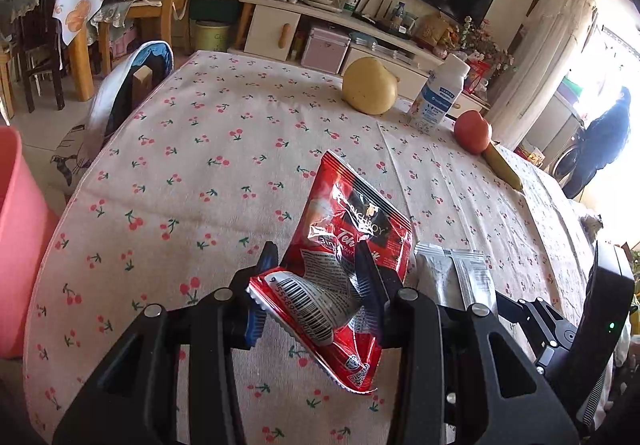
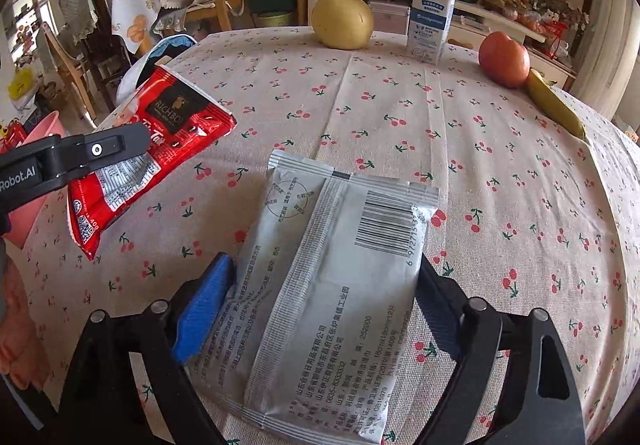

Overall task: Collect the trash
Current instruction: 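Grasp the red Teh Tarik bag with the left tool while the right holds the sachet, then carry the red bag and white sachet to the pink bucket and open both tools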

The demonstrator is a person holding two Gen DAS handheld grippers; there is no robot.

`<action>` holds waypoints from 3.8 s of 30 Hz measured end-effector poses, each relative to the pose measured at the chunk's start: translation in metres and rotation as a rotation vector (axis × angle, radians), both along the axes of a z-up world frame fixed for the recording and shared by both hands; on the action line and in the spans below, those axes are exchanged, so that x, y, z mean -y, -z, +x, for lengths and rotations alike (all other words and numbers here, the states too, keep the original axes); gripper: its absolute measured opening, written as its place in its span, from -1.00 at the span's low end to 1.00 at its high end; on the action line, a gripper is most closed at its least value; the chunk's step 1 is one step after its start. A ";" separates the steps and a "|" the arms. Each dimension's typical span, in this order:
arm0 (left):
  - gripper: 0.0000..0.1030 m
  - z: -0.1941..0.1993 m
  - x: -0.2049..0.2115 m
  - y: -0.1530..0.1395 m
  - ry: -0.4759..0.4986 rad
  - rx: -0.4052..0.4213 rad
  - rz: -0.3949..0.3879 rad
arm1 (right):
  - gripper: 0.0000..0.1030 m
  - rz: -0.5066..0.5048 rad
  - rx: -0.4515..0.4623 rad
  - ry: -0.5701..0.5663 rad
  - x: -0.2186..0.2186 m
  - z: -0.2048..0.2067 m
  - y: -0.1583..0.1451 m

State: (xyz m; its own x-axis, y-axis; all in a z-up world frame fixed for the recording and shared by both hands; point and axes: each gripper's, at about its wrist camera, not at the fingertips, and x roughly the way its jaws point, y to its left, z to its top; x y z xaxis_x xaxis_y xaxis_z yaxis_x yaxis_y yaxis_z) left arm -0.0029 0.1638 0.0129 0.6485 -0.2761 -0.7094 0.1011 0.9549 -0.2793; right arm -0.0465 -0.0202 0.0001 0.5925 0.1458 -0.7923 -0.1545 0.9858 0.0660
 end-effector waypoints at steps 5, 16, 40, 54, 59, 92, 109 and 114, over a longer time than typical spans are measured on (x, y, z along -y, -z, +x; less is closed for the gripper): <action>-0.20 -0.015 -0.009 -0.002 -0.016 -0.007 -0.026 | 0.56 0.049 0.012 0.008 0.009 -0.004 -0.002; -0.20 -0.024 -0.031 -0.014 -0.028 0.026 -0.060 | 0.38 0.056 0.052 0.019 0.008 -0.015 -0.011; -0.19 -0.017 -0.051 -0.016 -0.009 0.010 -0.113 | 0.78 -0.020 0.008 0.077 -0.012 0.002 0.001; -0.20 -0.013 -0.067 -0.014 0.020 -0.026 -0.170 | 0.46 0.047 0.033 0.052 -0.012 0.001 -0.010; 0.21 -0.014 -0.047 -0.004 0.171 -0.070 -0.064 | 0.46 0.082 0.059 0.058 -0.007 -0.004 -0.025; 0.04 -0.008 -0.063 -0.015 0.047 -0.026 0.054 | 0.46 0.182 0.090 -0.016 -0.029 -0.015 -0.052; 0.04 -0.032 -0.223 -0.057 -0.461 0.076 -0.046 | 0.46 0.297 0.118 -0.236 -0.163 0.004 -0.100; 0.04 -0.041 -0.272 -0.053 -0.606 0.052 -0.075 | 0.46 0.310 0.135 -0.338 -0.226 0.010 -0.117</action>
State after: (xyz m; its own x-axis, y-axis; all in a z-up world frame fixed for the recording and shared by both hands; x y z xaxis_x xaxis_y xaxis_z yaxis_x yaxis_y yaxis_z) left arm -0.0438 0.4356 0.0662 0.7391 0.1046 -0.6655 -0.4387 0.8245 -0.3576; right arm -0.0361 0.2061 0.1168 0.5654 0.5653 -0.6006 -0.4906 0.8158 0.3061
